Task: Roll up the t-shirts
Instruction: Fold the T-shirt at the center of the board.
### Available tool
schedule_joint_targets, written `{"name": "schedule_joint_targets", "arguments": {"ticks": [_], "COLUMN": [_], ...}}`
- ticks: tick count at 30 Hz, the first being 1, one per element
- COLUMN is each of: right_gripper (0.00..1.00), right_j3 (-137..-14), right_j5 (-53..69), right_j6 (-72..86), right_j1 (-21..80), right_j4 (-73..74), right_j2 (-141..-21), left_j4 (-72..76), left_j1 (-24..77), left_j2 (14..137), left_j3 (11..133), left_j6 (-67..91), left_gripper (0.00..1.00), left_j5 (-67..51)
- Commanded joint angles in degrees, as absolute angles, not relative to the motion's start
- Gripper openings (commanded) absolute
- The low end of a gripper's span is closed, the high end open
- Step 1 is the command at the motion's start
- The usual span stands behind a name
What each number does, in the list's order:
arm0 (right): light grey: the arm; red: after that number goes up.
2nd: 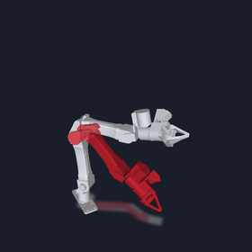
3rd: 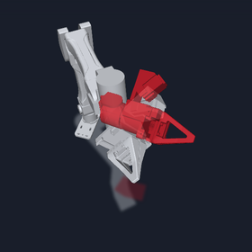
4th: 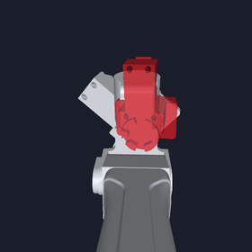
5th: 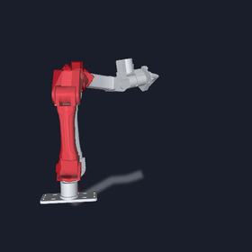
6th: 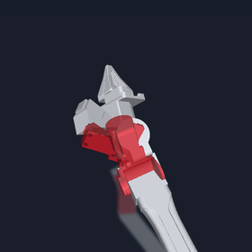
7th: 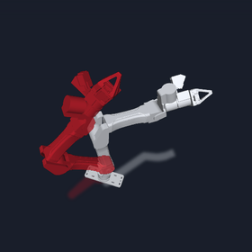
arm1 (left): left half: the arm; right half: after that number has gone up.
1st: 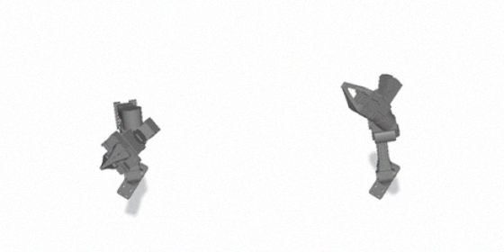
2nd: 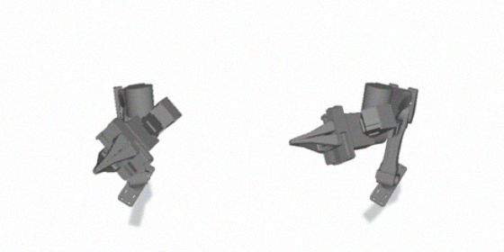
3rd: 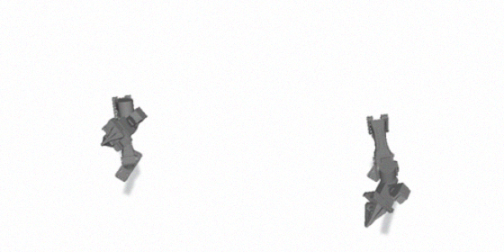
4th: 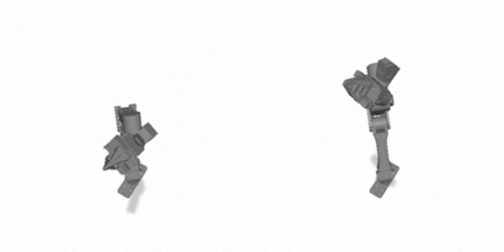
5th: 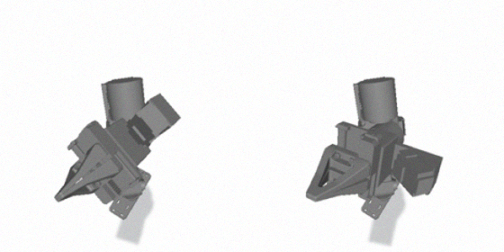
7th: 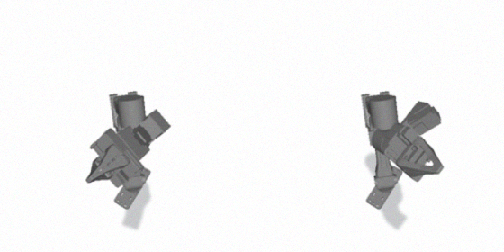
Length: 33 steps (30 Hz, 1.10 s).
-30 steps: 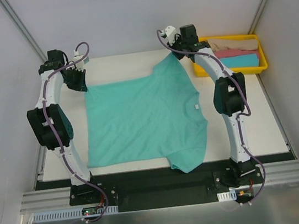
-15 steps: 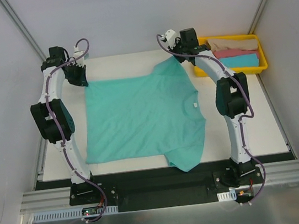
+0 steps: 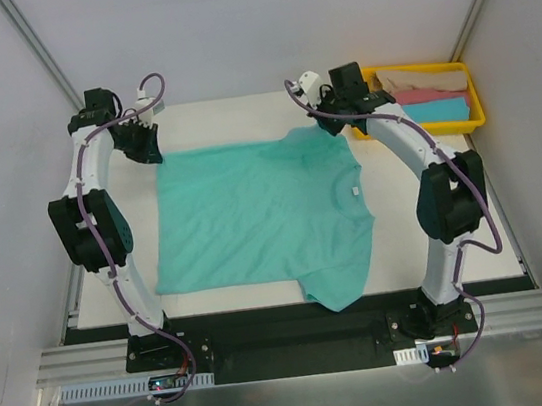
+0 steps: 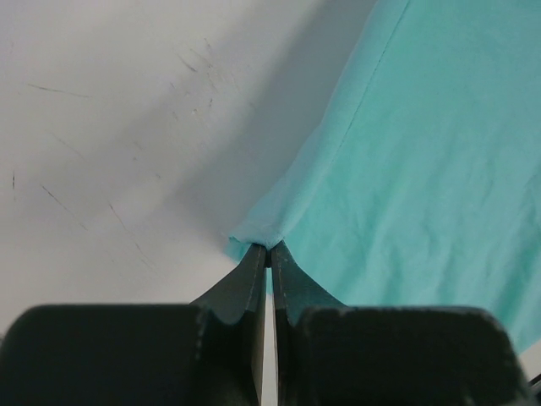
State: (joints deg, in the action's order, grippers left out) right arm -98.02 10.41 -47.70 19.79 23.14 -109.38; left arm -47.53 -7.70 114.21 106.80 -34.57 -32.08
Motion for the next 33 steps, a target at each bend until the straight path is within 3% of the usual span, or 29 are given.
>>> {"name": "schedule_joint_targets", "arguments": {"ticks": [1,16,32,33], "right_gripper": [0.01,0.01,0.01,0.01], "right_j3": [-94.49,-80.52,-70.23,-69.96], "right_j5": [11.25,14.94,14.94,15.29], "right_j6": [-48.43,-48.78,-50.62,-51.41], "right_j1": [19.77,23.02,27.60,27.60], "right_j4": [28.55,36.83,38.14,39.36], "right_j2": [-104.68,-90.54,-84.81,-84.90], "left_j4": [-51.68,-58.36,-59.77,-59.77], "left_j1": [-9.05,-9.93,-9.76,-9.76], "left_j2": [111.80,110.30,108.72,108.46], "left_j3": [106.00,103.19,89.39,88.60], "left_j6": [-41.56,-55.98,-63.02,-63.02], "left_gripper": [0.00,0.00,0.00,0.05], "left_j5": [-33.31,-29.18,-23.39,-22.94]}}
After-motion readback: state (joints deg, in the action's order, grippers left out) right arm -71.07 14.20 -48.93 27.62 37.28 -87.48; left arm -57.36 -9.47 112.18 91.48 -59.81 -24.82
